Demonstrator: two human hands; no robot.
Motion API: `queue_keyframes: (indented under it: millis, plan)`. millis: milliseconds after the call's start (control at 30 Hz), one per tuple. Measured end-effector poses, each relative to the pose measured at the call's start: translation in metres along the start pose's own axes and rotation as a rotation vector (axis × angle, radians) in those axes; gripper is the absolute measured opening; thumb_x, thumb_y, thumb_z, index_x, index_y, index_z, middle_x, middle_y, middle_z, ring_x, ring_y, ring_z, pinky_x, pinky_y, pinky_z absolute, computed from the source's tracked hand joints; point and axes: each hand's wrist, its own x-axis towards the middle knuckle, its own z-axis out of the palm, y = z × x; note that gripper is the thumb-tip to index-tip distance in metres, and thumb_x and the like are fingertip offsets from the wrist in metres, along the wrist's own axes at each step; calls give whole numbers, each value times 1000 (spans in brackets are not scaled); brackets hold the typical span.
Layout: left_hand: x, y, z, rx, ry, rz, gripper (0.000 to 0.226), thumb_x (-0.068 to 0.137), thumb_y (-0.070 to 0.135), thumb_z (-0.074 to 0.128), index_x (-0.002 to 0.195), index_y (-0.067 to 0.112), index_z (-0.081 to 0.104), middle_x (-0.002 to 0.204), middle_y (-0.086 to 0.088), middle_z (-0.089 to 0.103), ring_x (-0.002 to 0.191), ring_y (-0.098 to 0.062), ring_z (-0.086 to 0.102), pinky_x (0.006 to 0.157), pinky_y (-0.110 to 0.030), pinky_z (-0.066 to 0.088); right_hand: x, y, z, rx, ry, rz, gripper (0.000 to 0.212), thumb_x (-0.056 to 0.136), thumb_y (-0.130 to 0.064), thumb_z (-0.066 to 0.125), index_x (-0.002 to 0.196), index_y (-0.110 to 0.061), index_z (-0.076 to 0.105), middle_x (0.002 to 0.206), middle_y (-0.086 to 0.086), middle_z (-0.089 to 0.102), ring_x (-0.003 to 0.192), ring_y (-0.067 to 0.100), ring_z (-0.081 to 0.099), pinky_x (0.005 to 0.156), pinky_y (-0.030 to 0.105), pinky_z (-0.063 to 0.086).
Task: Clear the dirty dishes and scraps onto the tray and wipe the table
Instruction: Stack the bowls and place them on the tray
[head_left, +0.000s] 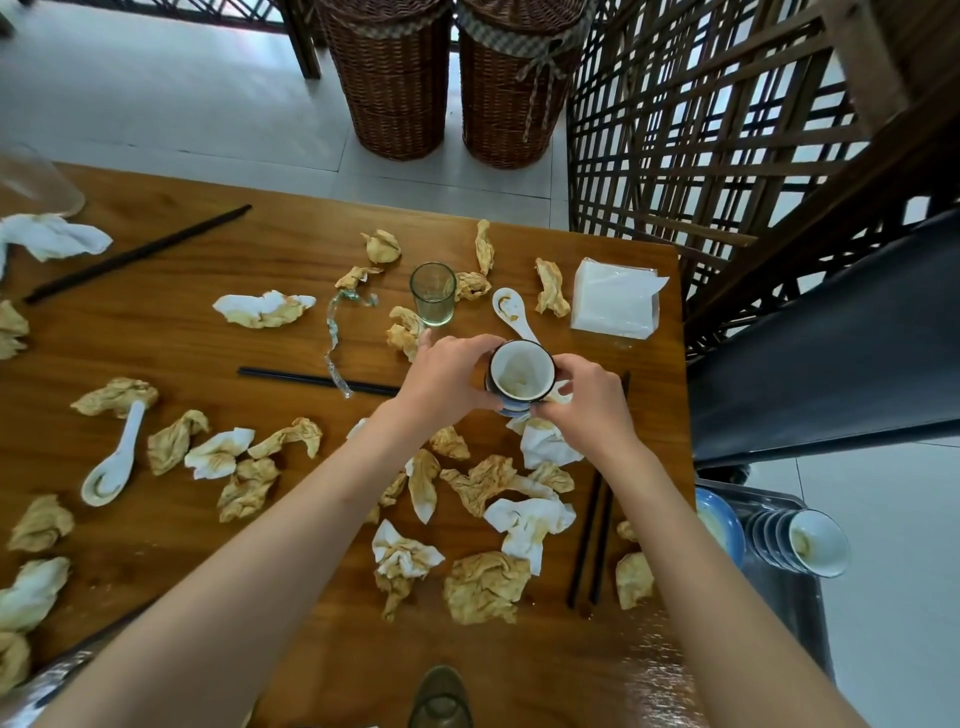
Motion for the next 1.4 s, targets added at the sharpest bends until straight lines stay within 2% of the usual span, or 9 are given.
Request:
queue_keyframes:
  millis: [100,200,300,533,733,900,1033,1233,1400]
  plan:
    - [-2,-2,0,-56,6,-10,68,66,34,82,127,31,51,116,10,64,117,-15,52,111,-52,13,1,3,2,30,-6,2,56,67,-18,83,118,-18,59,109,-2,66,96,17,60,72,24,47]
    - [-4,-4,4,-34,-37,-37,78,65,30,83,133,28,46,122,7,61,120,-20,49,111,-54,15,1,5,8,100,-30,24,72,62,-15,85,126,-20,52,115,-3,62,96,14,58,73,23,45]
    - [-5,-6,13,1,-98,-86,81,68,29,81,138,26,41,126,5,60,123,-21,48,111,-52,12,3,5,19,141,-42,48,82,60,-12,86,130,-23,47,120,-4,60,107,15,55,80,23,42]
    - [0,-11,24,-7,-24,-98,63,72,33,78,129,26,51,119,5,64,116,-20,53,110,-49,15,11,13,26,148,-47,60,71,56,-13,88,119,-21,56,113,-4,64,105,16,56,77,24,40]
    - [3,-12,24,48,-26,-87,61,73,34,77,128,25,52,118,3,64,116,-21,52,111,-47,14,18,11,29,154,-63,41,86,49,-18,91,125,-20,53,119,-2,62,111,17,54,83,25,40]
    - [2,-12,19,85,-37,-81,60,73,35,76,127,25,52,118,4,63,117,-19,50,113,-46,12,18,7,26,136,-66,13,81,47,-19,91,120,-19,55,115,-2,63,108,19,56,84,29,43]
    - [-9,-14,5,54,26,-76,57,72,36,77,122,25,54,114,5,65,115,-20,51,111,-46,12,15,-9,18,93,-73,-45,75,47,-22,91,113,-19,57,109,-3,64,100,16,56,78,26,41]
    - [-43,-24,-30,5,126,-66,58,68,39,79,120,26,57,113,6,66,113,-18,54,111,-50,11,-1,-49,7,92,-76,-170,77,45,-24,92,114,-22,57,101,-8,61,90,5,49,71,19,37]
    - [-83,-45,-67,-16,162,-62,56,68,35,80,119,26,58,110,6,68,110,-20,57,110,-51,12,-20,-97,15,90,-96,-264,75,48,-26,89,116,-23,57,94,-19,53,88,1,48,60,2,32]
